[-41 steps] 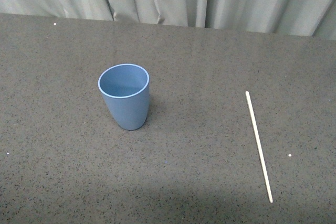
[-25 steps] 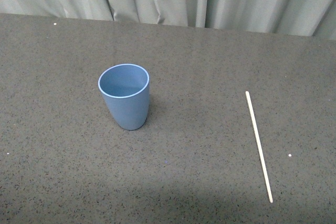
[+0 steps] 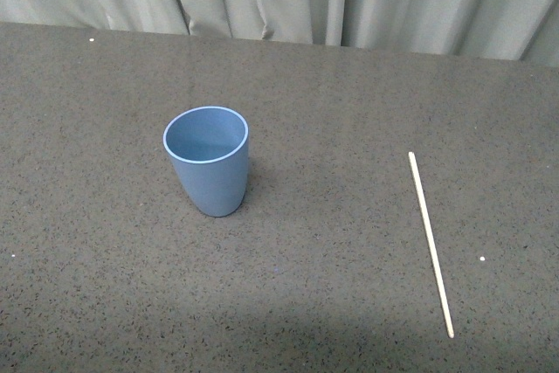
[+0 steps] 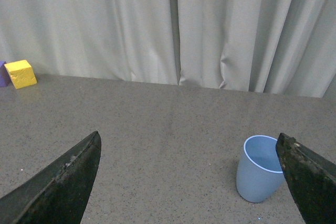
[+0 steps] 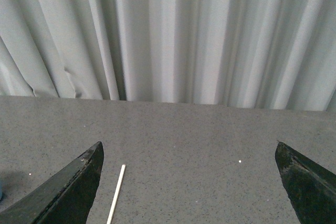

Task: Transfer chopsticks to blue cup

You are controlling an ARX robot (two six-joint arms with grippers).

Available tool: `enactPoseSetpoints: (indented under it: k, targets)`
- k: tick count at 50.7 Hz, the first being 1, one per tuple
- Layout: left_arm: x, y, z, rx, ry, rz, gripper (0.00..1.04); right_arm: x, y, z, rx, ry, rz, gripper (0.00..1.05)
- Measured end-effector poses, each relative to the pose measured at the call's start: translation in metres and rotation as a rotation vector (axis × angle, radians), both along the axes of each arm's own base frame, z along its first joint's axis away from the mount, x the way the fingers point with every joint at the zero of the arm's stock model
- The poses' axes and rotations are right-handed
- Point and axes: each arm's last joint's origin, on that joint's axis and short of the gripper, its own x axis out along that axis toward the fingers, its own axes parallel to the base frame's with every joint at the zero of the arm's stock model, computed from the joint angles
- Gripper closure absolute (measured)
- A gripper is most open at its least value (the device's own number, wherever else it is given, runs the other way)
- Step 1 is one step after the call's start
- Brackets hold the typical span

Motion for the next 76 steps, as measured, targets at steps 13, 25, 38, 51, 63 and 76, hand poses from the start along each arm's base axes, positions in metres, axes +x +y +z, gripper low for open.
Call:
enactPoseSetpoints:
  k: [13,25,38,51,63,76]
  targets:
    - [0.000,0.000,0.000,0.000,0.000,0.000,0.07,0.000,0.000,0.000,0.000,0.000,0.000,0.09]
    - [0.000,0.000,0.000,0.000,0.000,0.001,0.07,0.010,0.003,-0.008,-0.213,0.276,-0.112,0.09]
    - [0.000,0.000,0.000,0.000,0.000,0.001,0.07,0.056,0.017,-0.004,-0.150,0.494,0.029,0.09]
    - [0.000,0.000,0.000,0.000,0.000,0.001,0.07,0.127,0.054,-0.020,-0.001,0.815,0.090,0.09]
    - [0.000,0.000,0.000,0.000,0.000,0.001,0.07,0.171,0.074,-0.060,0.024,1.035,0.084,0.09]
    - [0.000,0.000,0.000,0.000,0.000,0.001,0.07,0.207,0.091,-0.096,0.021,1.164,0.053,0.09]
